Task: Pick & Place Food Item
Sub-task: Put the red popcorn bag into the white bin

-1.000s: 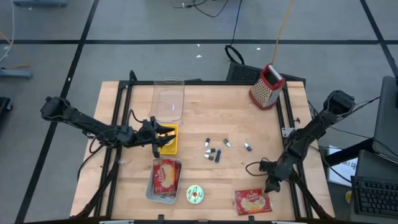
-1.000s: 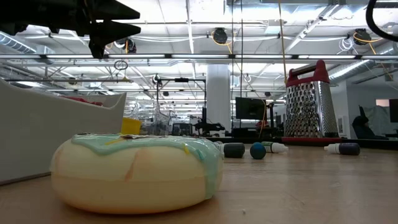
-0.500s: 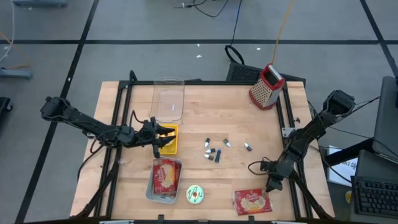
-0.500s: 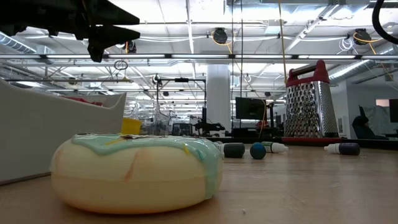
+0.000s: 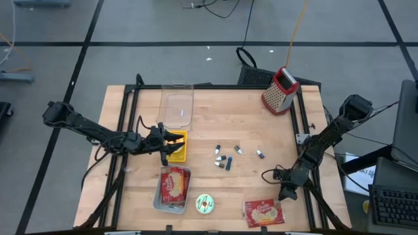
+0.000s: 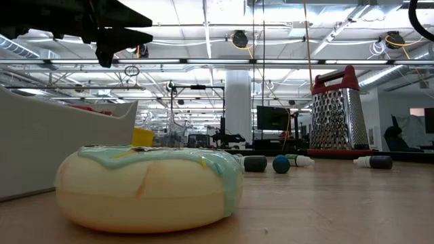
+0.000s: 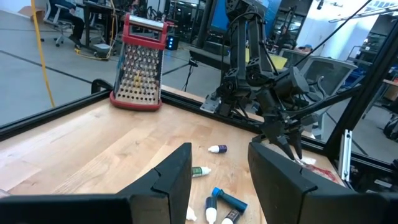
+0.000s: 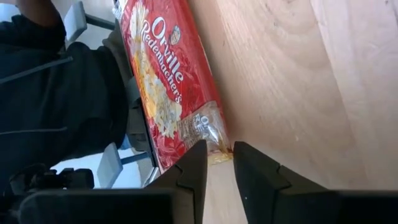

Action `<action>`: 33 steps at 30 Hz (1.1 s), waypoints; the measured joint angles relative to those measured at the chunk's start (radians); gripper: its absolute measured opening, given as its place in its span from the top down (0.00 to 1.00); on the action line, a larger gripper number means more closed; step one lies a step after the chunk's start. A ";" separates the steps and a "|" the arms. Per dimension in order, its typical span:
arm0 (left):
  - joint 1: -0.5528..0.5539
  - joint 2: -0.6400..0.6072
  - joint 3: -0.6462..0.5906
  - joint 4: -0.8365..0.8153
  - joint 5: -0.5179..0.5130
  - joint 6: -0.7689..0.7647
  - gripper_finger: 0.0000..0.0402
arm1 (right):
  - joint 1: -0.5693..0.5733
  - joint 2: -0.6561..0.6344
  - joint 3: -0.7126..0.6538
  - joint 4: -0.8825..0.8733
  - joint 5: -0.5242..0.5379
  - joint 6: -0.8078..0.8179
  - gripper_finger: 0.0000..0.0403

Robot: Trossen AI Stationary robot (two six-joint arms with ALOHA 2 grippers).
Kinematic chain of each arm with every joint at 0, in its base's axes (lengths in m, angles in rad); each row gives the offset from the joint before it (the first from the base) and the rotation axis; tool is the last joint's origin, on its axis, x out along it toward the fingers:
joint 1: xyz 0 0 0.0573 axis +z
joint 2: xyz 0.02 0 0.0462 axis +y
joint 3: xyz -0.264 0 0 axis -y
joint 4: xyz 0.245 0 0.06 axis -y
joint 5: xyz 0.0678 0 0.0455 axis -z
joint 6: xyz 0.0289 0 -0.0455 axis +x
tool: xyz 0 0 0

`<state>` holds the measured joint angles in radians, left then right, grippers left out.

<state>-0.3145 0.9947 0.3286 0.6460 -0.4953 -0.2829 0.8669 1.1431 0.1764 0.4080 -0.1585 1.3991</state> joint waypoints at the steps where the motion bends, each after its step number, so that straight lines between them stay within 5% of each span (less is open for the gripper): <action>1: 0.000 0.000 0.000 0.000 0.000 0.000 0.61 | 0.000 0.000 0.000 0.000 0.001 -0.001 0.83; 8: 0.000 0.000 0.000 0.000 0.000 0.000 0.61 | -0.001 0.000 0.000 0.002 0.059 0.005 0.81; 22: 0.000 0.000 0.000 0.001 -0.001 -0.001 0.61 | -0.002 0.100 0.002 0.037 0.082 0.009 0.50; 33: 0.000 0.000 0.000 0.002 -0.001 -0.001 0.61 | -0.002 0.169 0.000 0.168 -0.025 0.026 0.53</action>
<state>-0.3145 0.9947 0.3286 0.6479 -0.4961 -0.2840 0.8650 1.3117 0.1768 0.5762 -0.1833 1.4249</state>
